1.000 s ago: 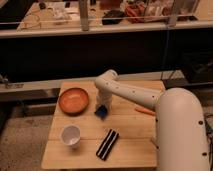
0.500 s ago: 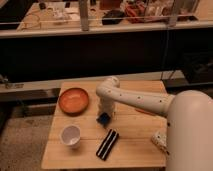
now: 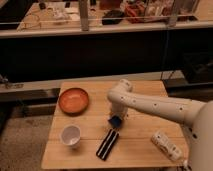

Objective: Wipe the white sponge on the table

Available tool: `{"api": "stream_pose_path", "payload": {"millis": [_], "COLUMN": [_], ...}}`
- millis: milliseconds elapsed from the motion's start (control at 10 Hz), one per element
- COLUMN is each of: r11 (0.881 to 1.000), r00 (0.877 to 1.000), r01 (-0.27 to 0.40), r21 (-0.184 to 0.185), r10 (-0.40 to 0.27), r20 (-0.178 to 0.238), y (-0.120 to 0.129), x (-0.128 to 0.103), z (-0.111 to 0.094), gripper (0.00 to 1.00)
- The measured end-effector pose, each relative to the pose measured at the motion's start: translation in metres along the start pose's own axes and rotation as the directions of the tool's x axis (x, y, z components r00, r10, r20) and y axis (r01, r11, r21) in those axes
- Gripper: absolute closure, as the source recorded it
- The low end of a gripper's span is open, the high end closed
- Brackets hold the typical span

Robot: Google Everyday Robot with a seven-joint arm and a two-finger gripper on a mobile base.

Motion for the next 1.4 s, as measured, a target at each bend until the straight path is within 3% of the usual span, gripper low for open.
{"api": "stream_pose_path", "payload": {"millis": [300,600,1000,1400], "r11": [0.998,0.998,1.0,0.993], "r00": [0.998,0.998,1.0,0.994], "r01": [-0.062,-0.059,-0.014,0.111], "r21": [-0.012,-0.006,0.008,0.037], "r10": [0.062,0.058,0.014,-0.111], "r20": [-0.017,-0.019,-0.027,-0.005], "y": [0.017,0.005,-0.024,-0.082], "x": [0.012,0.045,0.091,0.087], "z": [0.003,0.016,0.021,0.032], "gripper": [0.59,0.59,0.59,0.59]}}
